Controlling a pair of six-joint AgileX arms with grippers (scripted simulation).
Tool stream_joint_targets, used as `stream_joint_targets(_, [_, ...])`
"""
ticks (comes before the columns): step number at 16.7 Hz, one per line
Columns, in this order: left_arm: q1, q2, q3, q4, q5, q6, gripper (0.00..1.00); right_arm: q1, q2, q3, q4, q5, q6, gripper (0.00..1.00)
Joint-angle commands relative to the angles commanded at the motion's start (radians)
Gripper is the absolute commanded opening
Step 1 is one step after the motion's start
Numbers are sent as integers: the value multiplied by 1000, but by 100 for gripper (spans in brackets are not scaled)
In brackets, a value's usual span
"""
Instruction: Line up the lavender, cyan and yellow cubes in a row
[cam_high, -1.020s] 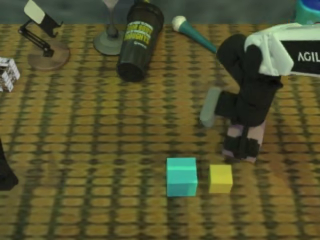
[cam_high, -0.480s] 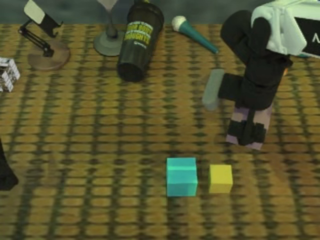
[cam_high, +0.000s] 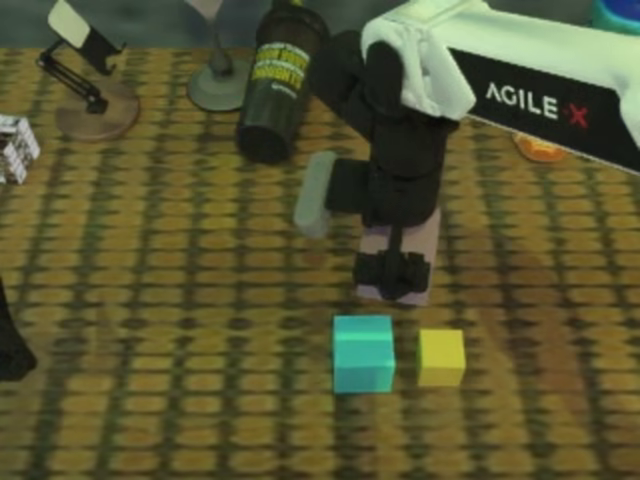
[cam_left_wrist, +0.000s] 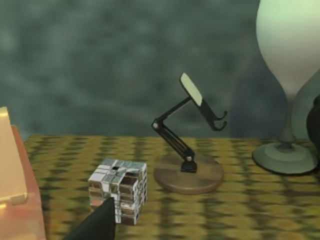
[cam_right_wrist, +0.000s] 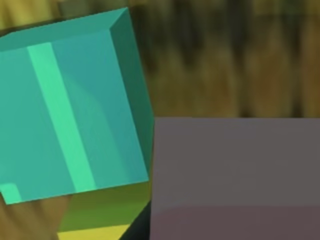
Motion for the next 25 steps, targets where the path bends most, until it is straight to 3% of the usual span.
stream_joint_targets(4, [0, 0, 0, 0, 0, 0, 100, 174, 139, 303, -127, 1, 64, 0])
stream_joint_targets(8, [0, 0, 0, 0, 0, 0, 100, 292, 221, 461, -206, 3, 112, 0])
stream_joint_targets(15, [0, 0, 0, 0, 0, 0, 100, 304, 226, 460, -197, 3, 119, 0])
stream_joint_targets(21, [0, 0, 0, 0, 0, 0, 100, 307, 229, 236, 26, 3, 121, 0])
stream_joint_targets(25, [0, 0, 0, 0, 0, 0, 100, 308, 231, 202, 62, 4, 120, 0])
